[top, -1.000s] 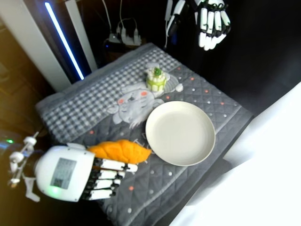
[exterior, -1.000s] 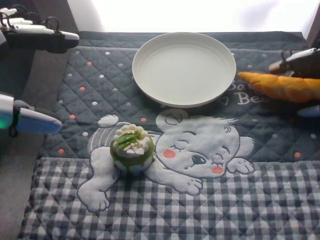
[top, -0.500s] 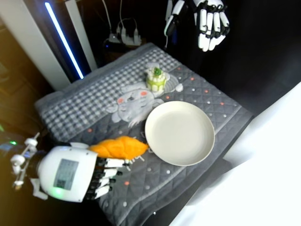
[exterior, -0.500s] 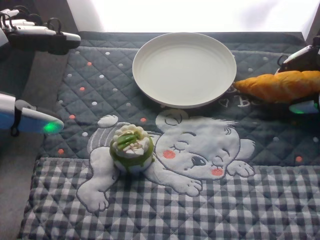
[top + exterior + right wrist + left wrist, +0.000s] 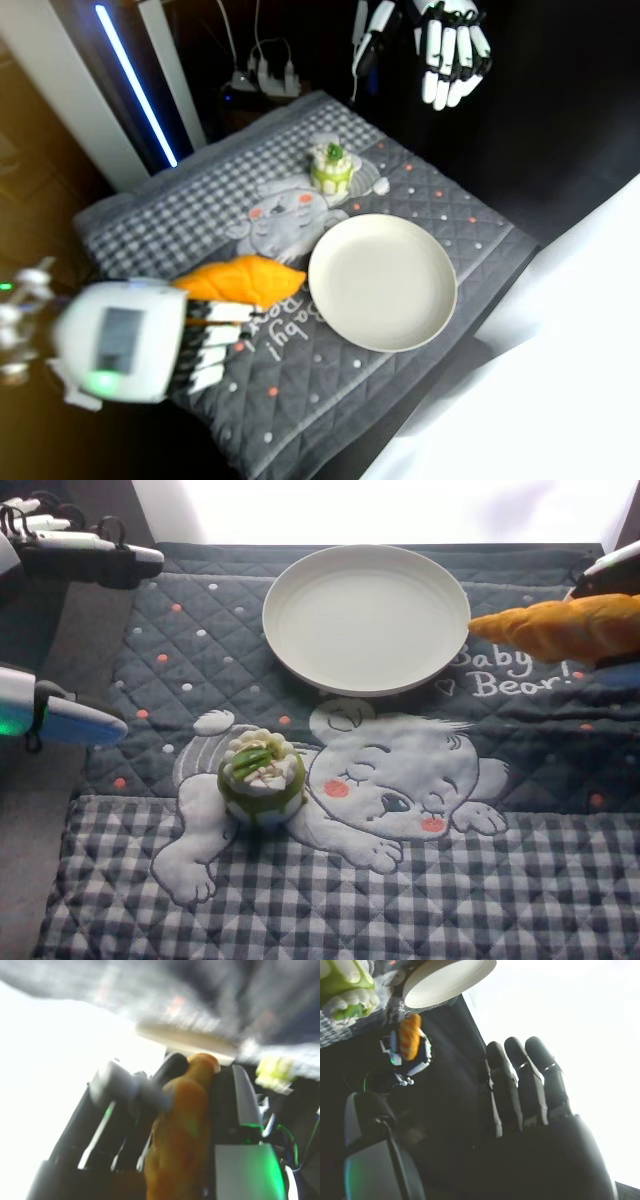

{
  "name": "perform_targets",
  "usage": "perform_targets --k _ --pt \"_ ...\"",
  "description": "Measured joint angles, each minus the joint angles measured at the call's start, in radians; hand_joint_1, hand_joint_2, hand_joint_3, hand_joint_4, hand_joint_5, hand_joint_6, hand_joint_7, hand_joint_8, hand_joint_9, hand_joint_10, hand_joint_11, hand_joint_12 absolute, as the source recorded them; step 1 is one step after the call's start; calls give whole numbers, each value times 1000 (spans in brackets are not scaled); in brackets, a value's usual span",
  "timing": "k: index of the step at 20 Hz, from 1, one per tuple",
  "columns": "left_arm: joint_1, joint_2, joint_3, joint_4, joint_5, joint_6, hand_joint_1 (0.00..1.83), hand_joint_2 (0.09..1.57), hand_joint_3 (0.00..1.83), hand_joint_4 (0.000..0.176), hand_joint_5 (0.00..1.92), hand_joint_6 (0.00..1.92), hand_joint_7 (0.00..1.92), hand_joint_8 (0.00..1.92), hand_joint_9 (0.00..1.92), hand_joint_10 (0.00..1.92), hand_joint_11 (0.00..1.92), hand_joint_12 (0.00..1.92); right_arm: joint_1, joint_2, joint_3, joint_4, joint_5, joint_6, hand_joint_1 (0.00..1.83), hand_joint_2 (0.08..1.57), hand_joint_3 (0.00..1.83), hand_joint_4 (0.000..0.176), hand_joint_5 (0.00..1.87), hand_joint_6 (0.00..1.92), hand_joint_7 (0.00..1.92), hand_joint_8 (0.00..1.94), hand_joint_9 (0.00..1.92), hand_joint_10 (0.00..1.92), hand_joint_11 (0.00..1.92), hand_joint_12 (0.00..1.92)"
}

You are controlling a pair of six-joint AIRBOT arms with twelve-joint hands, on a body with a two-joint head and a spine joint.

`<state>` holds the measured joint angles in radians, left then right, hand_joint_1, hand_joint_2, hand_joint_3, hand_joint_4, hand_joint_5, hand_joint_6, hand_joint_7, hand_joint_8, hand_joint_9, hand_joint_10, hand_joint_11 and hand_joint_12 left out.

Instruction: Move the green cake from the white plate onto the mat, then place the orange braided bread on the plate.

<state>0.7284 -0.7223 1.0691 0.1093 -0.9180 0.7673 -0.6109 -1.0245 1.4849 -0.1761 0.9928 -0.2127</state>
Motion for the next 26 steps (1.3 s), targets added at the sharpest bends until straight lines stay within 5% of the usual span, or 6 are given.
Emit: perform_targets --k 7,9,10,12,19,26 --pt "-17 -45 30 9 34 0 773 761 0 5 512 7 647 13 346 671 0 1421 60 2 -2 -32 23 -10 1152 1136 1 0 940 1023 1378 153 1456 357 1119 1194" --pt "-23 -48 30 33 33 -2 773 746 0 13 499 1 659 13 363 685 0 1475 162 -6 -2 -66 11 -22 1166 1106 2 0 1001 927 1499 232 1426 992 1231 1602" --pt "-23 -48 30 37 35 -5 779 737 0 22 497 0 665 15 369 690 8 1492 213 -14 -2 -97 -3 -29 1167 1105 2 0 1002 927 1258 1374 1394 1735 1359 1857" --pt "-26 -48 30 37 38 -5 810 718 0 37 485 3 653 6 314 773 0 1498 284 -27 -8 -177 -60 -56 1171 1101 0 0 1010 915 1425 1918 1709 1914 1723 1918" --pt "-115 -112 57 140 82 -8 841 665 0 73 521 19 668 12 256 911 0 1365 436 -96 -4 -278 -233 -202 672 1409 34 0 237 1189 970 1941 1293 1921 1378 1921" --pt "-99 -215 140 172 61 -84 897 605 0 70 463 2 648 37 195 1142 0 1509 472 -301 136 -330 -297 -203 1017 1367 6 0 542 1638 1548 1941 1725 1921 1763 1921"
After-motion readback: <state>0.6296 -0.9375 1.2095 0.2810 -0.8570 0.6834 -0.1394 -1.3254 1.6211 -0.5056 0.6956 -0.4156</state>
